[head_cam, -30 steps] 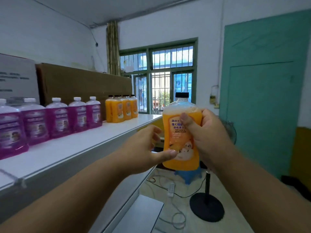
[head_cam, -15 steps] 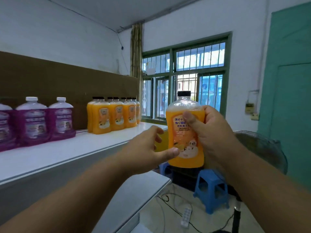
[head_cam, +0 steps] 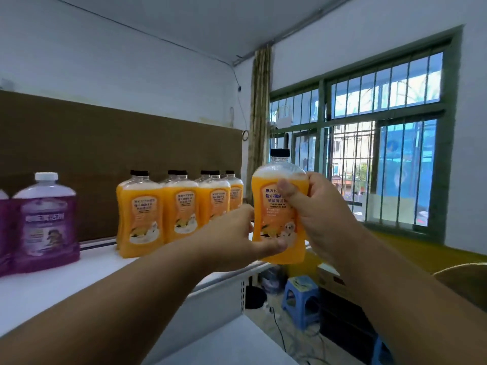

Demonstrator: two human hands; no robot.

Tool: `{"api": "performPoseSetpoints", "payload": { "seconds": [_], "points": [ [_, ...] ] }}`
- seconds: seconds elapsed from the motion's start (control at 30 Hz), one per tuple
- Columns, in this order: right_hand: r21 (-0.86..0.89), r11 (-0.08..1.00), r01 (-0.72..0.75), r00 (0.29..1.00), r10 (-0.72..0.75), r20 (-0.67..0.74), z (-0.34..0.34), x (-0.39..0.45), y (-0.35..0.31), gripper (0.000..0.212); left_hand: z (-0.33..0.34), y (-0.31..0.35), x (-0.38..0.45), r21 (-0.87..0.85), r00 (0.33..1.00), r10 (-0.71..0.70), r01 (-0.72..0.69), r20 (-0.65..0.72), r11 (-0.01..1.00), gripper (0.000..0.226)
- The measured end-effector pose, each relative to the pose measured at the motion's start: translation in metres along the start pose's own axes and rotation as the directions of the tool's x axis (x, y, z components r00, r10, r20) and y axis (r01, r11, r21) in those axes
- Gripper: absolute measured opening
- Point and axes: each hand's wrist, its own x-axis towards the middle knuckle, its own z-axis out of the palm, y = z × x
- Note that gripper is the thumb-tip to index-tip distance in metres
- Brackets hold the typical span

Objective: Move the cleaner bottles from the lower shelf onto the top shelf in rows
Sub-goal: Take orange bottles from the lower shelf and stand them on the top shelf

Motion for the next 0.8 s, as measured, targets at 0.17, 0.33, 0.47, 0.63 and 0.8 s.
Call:
{"api": "performPoseSetpoints", "payload": {
  "seconds": [0.17,0.33,0.47,0.63,0.8],
  "points": [
    [0.034,0.999,-0.030,0.990,0.025,0.136,-0.010,0.073,0.054,0.058,0.012,-0.021,0.054,0.270,0.990,-0.133,0.141,-0.048,0.952,0.074],
    [0.107,0.990,-0.088,0.957,0.054,0.286,-0.010,0.137,0.107,0.056,0.029,-0.035,0.096,0.394,0.921,-0.382,0.380,-0.076,0.837,0.079],
    [0.137,0.984,-0.116,0.902,0.046,0.428,-0.004,0.171,0.138,0.059,0.043,-0.038,0.120,0.484,0.827,-0.549,0.531,-0.120,0.695,0.076],
    [0.072,0.990,-0.123,0.850,0.068,0.522,-0.006,0.187,0.156,0.057,0.066,-0.047,0.128,0.452,0.757,-0.613,0.639,-0.225,0.623,0.085],
    [-0.173,0.977,0.121,0.786,0.012,0.618,-0.022,0.189,0.169,0.081,0.077,-0.052,0.121,0.519,0.739,-0.614,0.653,-0.276,0.552,0.095]
  ]
}}
